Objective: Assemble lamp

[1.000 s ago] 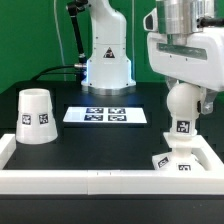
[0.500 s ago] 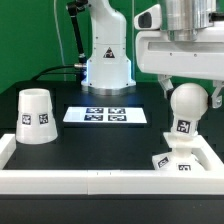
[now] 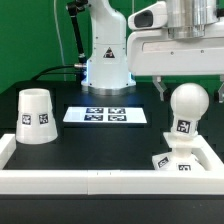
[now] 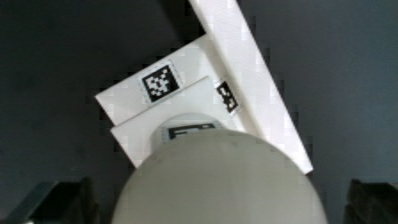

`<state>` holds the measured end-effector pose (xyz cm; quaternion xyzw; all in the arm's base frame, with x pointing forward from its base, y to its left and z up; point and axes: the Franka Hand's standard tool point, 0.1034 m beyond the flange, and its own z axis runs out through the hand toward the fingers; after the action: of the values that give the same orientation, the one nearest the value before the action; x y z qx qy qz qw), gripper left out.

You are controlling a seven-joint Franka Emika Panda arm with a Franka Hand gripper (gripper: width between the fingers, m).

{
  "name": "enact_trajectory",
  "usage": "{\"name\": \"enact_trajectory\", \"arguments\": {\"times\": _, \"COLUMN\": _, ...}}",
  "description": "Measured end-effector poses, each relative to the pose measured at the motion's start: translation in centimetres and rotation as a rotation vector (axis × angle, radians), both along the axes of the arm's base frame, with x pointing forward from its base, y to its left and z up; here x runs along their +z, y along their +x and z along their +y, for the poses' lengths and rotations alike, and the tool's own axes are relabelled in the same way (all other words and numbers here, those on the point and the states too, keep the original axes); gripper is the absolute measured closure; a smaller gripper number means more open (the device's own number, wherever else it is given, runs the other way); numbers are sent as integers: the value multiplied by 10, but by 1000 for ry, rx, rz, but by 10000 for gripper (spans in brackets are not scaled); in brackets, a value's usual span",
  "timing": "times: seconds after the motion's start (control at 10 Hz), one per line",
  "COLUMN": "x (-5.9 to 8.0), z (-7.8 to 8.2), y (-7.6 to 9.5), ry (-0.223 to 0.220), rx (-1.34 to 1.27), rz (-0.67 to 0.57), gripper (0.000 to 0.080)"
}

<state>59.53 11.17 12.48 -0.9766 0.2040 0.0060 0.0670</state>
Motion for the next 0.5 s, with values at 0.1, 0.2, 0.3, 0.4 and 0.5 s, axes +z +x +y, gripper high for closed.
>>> {"name": "enact_trajectory", "arguments": {"times": 0.1, "x": 0, "z": 0, "y": 0, "ry": -1, "rx": 86, "rz": -12, "gripper": 100}}
{"name": "enact_trajectory", "arguments": {"times": 0.2, "x": 0, "z": -1, "y": 0, "ry": -2, "rx": 149, "rz": -20, "gripper": 100}}
{"name": "enact_trajectory", "arguments": {"times": 0.3, "x": 0, "z": -2, "y": 1, "ry": -20, "rx": 263, "rz": -36, "gripper": 100}}
{"name": "enact_trajectory", "arguments": {"times": 0.4, "x": 0, "z": -3, "y": 3, "ry": -60, "rx": 436, "rz": -67, "gripper": 100}}
{"name": "enact_trajectory", "arguments": {"times": 0.5, "x": 0, "z": -4, "y": 4, "ry": -79, "rx": 555, "rz": -82, "gripper": 100}}
